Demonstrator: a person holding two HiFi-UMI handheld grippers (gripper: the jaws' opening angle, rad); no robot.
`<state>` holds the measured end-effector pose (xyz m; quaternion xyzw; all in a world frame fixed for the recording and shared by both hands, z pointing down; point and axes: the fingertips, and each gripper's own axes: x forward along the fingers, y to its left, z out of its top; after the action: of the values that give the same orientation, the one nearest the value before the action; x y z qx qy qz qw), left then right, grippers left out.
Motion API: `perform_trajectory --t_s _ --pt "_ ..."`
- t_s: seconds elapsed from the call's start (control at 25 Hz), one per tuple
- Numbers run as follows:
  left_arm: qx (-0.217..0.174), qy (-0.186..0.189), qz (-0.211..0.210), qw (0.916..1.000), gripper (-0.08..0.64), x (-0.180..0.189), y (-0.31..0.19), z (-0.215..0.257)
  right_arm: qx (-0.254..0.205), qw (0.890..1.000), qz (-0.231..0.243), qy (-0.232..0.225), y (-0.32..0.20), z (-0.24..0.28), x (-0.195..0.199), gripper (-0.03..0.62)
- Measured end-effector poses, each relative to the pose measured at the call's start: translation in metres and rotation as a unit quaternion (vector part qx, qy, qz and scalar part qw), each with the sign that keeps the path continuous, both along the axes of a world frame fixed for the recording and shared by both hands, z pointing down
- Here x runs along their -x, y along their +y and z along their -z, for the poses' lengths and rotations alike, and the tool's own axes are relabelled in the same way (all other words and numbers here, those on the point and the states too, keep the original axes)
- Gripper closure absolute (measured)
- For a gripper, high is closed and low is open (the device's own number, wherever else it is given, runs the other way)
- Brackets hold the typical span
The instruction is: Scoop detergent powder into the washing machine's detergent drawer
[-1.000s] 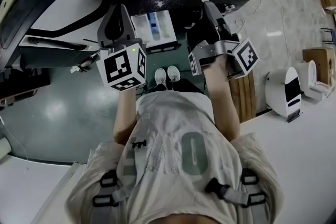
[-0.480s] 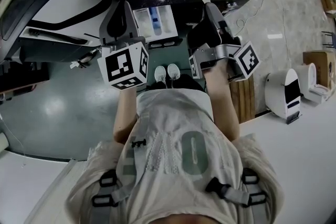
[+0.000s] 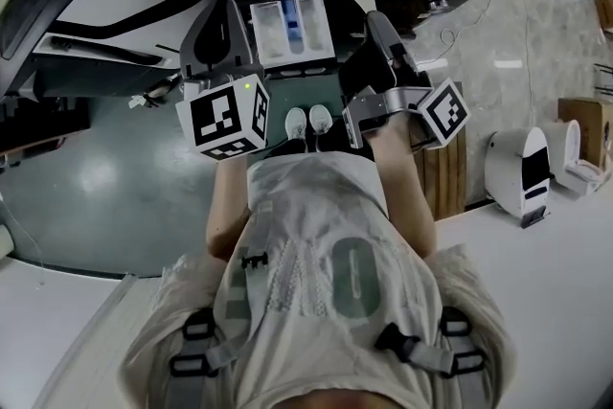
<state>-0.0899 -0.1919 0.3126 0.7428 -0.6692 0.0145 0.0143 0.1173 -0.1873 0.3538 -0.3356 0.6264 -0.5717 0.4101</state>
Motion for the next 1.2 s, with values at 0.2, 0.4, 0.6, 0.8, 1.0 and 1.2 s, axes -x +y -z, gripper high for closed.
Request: perform_trajectory --t_s 0.2,0.4,0.6,0.8,1.0,1.2 --pt "0.011 -0.008 -0.011 0.9999 0.540 0.007 0.004 -0.017 0.040 0.999 0.013 0.014 0.005 -0.048 0.014 0.581" --pt "0.025 -0.002 -0.005 0.9997 0.540 0.013 0.006 -0.032 0.055 0.997 0.025 0.052 0.007 -0.077 0.021 0.581" --pt "0.039 -0.002 -0.001 0.9992 0.540 0.023 0.004 -0.045 0.070 0.993 0.035 0.088 0.007 -0.100 0.024 0.581" --pt "0.053 0.000 0.003 0.9986 0.540 0.030 0.002 -0.061 0.068 0.986 0.051 0.142 0.006 -0.117 0.030 0.581" --pt "0.064 0.000 0.001 0.9979 0.540 0.034 -0.002 -0.074 0.071 0.980 0.059 0.177 0.004 -0.130 0.033 0.581" --pt "0.070 0.001 -0.003 0.9975 0.540 0.035 -0.005 -0.081 0.079 0.976 0.066 0.192 0.005 -0.141 0.034 0.581"
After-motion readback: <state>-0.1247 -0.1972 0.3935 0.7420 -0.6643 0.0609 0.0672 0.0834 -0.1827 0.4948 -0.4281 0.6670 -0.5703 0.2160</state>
